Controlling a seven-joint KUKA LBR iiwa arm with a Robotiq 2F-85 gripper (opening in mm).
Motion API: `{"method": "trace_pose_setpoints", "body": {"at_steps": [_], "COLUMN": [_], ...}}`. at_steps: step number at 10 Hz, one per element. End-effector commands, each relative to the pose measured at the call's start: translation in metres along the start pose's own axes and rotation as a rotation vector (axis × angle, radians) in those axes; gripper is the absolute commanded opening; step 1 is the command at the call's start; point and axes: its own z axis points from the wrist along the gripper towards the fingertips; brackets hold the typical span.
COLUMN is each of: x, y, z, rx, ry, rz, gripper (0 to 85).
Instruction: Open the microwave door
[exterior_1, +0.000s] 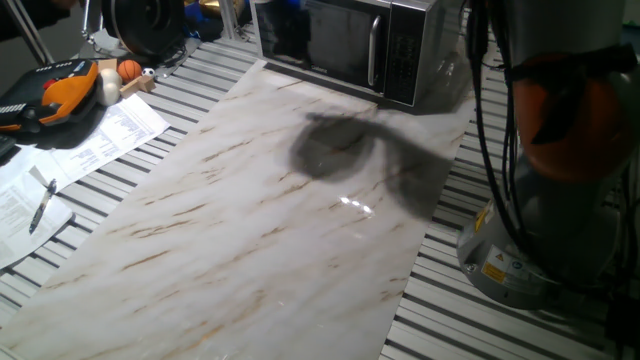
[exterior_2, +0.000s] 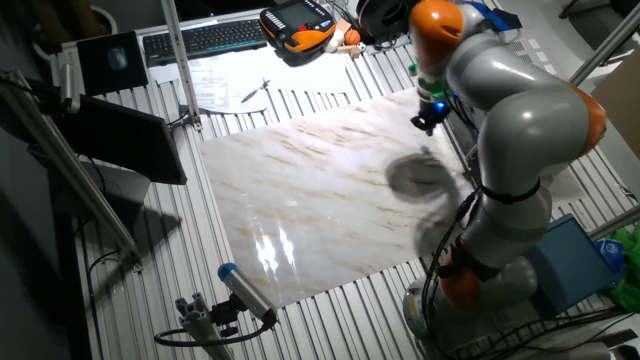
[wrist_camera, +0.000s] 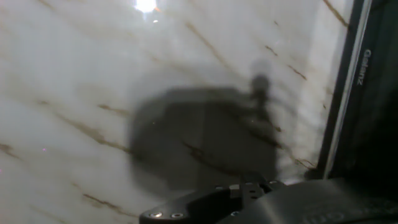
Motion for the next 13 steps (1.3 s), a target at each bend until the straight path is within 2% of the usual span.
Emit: {"method": "trace_pose_setpoints", "body": {"at_steps": [1, 3, 5, 6, 8, 9, 10, 12, 13], "x": [0.004, 0.000, -0.003, -0.002, -0.002, -0.002, -0.002, -0.002, -0.002], "y": [-0.049, -0.046, -0.044, -0.043, -0.042, -0.042, -0.042, -0.042, -0.042], "z": [0.007, -0.002, -0.006, -0.006, -0.007, -0.007, -0.007, -0.007, -0.007], "rx": [0.000, -0.019, 0.001, -0.005, -0.037, -0.062, -0.056, -0.066, -0.073], "ry": [0.001, 0.016, 0.015, 0.013, 0.022, 0.028, 0.034, 0.035, 0.053], "rz": [0.001, 0.017, 0.014, 0.011, 0.016, 0.049, 0.092, 0.137, 0.147], "gripper": [0.0, 0.0, 0.0, 0.0, 0.0, 0.0, 0.0, 0.0, 0.0]}}
